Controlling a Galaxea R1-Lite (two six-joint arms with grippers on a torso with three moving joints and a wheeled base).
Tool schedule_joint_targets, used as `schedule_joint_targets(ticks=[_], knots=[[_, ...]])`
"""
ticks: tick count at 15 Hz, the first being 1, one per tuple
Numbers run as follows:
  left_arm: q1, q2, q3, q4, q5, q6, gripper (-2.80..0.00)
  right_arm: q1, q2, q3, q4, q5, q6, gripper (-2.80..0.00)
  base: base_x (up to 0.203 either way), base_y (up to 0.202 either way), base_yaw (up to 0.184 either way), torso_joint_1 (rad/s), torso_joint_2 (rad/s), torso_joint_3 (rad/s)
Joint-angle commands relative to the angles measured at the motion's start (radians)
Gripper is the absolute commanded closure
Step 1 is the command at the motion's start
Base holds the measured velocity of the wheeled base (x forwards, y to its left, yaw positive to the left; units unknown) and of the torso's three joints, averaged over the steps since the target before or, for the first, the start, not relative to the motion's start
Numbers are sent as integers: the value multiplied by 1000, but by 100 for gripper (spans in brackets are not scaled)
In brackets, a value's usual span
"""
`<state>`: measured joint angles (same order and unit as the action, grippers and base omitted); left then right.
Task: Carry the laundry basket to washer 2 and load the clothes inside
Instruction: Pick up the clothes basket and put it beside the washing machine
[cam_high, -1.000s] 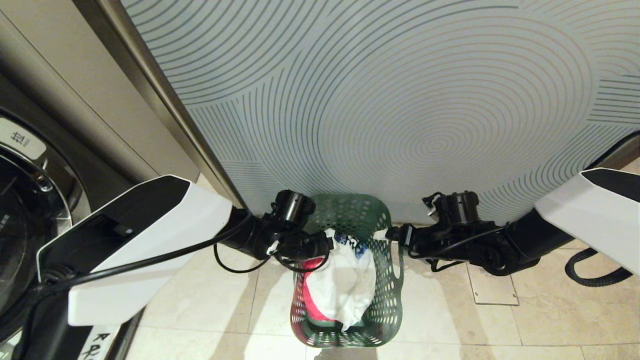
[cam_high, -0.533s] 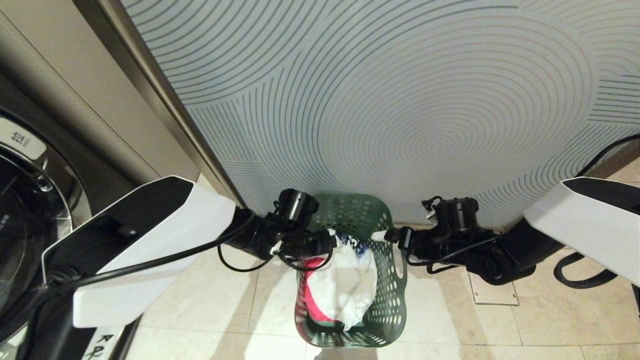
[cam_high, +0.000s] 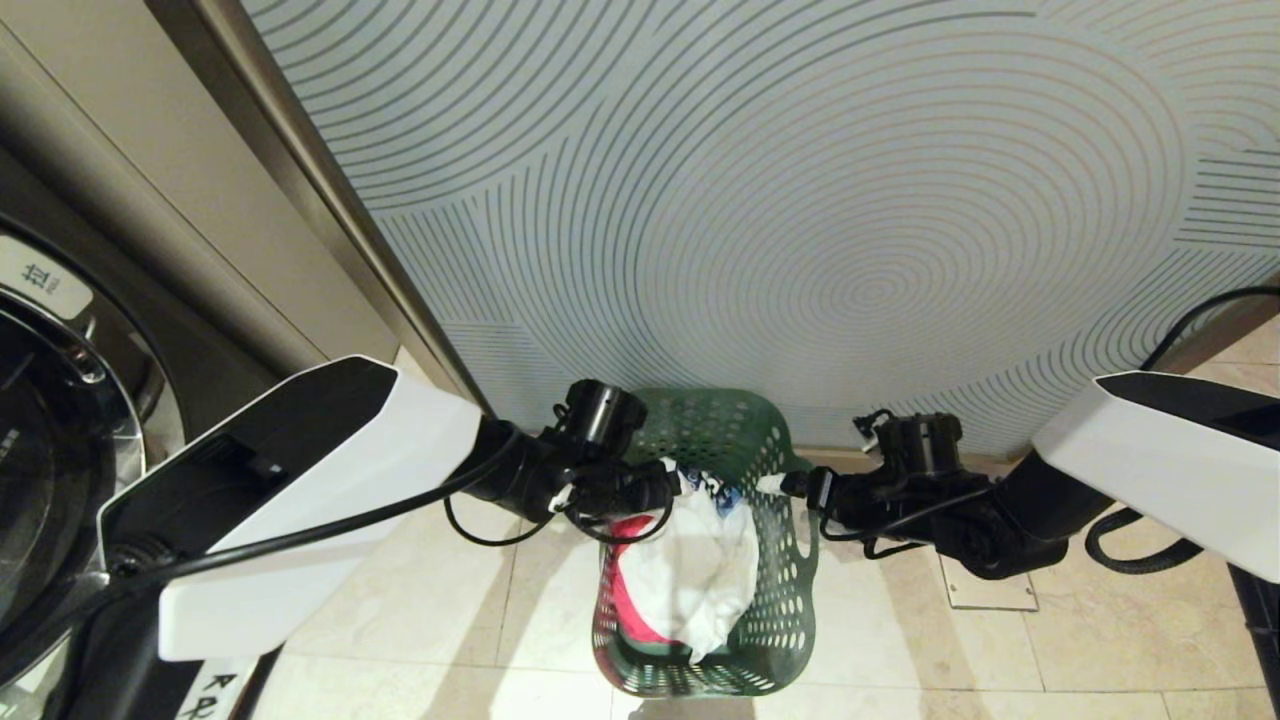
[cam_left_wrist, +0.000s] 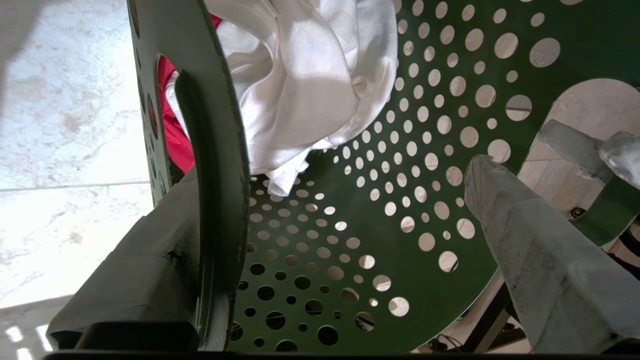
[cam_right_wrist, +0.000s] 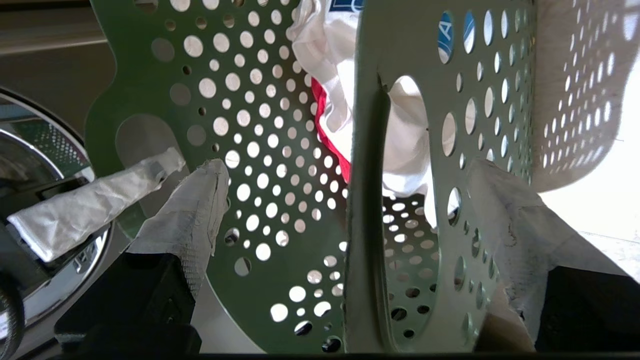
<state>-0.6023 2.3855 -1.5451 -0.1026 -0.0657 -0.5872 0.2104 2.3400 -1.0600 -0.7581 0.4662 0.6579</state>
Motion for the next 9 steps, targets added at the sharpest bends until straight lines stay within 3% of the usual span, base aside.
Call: schedule_joint_targets(ticks=[1,7,9], knots=[[-8,2,0,0,1,-5,-280,-10,7,-7,-4,3,3,-280,0,0,0,0,0,0],[-22,21,-15,0,34,-25,-280,-17,-5,3,-107,5,24,-280,0,0,0,0,0,0],[-22,23,-15,0,34,-25,-280,-17,-23,6,-107,33,87,-280,0,0,0,0,0,0]])
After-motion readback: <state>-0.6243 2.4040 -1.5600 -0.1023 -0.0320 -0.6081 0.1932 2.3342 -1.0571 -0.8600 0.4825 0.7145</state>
